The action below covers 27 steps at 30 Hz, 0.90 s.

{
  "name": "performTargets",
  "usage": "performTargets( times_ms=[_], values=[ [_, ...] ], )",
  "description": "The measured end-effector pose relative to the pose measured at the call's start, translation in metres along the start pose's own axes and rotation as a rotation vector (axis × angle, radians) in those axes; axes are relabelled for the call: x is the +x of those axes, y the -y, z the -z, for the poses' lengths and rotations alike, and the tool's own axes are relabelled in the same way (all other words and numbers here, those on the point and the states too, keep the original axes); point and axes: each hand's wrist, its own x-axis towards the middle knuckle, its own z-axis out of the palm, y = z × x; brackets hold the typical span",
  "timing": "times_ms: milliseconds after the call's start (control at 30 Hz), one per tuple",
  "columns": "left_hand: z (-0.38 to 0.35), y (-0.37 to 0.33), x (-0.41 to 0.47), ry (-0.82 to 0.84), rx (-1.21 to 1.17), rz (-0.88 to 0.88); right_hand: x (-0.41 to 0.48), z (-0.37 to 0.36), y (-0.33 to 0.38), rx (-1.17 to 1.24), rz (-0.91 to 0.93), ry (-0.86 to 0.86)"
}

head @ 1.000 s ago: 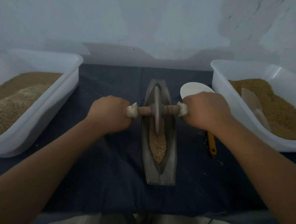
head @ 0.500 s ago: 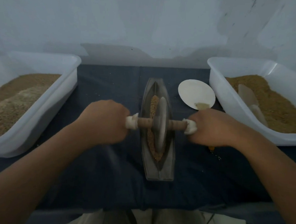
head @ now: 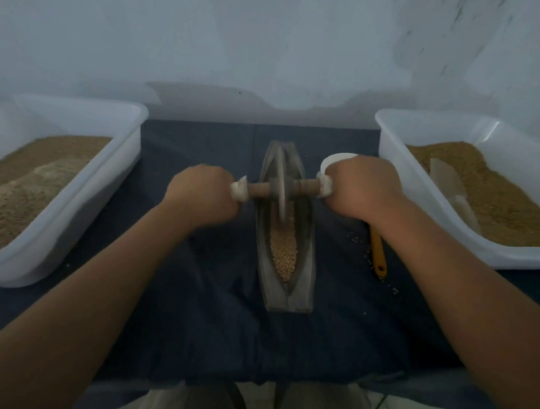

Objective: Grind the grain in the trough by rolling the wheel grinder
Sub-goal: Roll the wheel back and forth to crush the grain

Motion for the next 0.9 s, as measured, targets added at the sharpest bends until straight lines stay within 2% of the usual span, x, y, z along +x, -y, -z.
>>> performTargets(
  times_ms=[100,167,300,433,533,600,700,767,833,900],
  values=[
    [0.002,0.008,-0.04,0.085,-0.01,-0.085,-0.029,0.015,-0.003,0.04,0.07,0.235],
    [0.002,0.01,-0.059,0.057,0.012,-0.115,-0.049,0.02,-0.004,0.1,0.09,0.356],
    [-0.001,0.006,-0.039,0.035,0.037,-0.075,-0.036,0.008,-0.002,0.033,0.022,0.226],
    [0.001,-0.001,0.017,-0.075,0.083,0.01,0.008,-0.005,-0.003,-0.022,-0.053,0.039],
    [-0.002,-0.003,0.025,-0.058,0.039,0.038,0.017,-0.002,-0.004,-0.071,-0.029,-0.008],
    [-0.002,-0.003,0.011,-0.025,0.017,0.035,0.012,0.008,0.0,-0.047,0.007,0.082],
    [0.002,0.004,-0.029,0.065,-0.023,-0.072,-0.014,0.031,0.0,0.1,0.057,0.463],
    [0.006,0.011,-0.055,0.126,-0.068,-0.131,-0.038,0.042,-0.001,0.179,0.076,0.603],
    [0.006,0.013,-0.062,0.158,-0.072,-0.145,-0.047,0.039,0.001,0.136,0.084,0.551],
    [0.005,0.009,-0.048,0.163,-0.047,-0.119,-0.034,0.029,0.006,0.052,0.046,0.42]
  ],
)
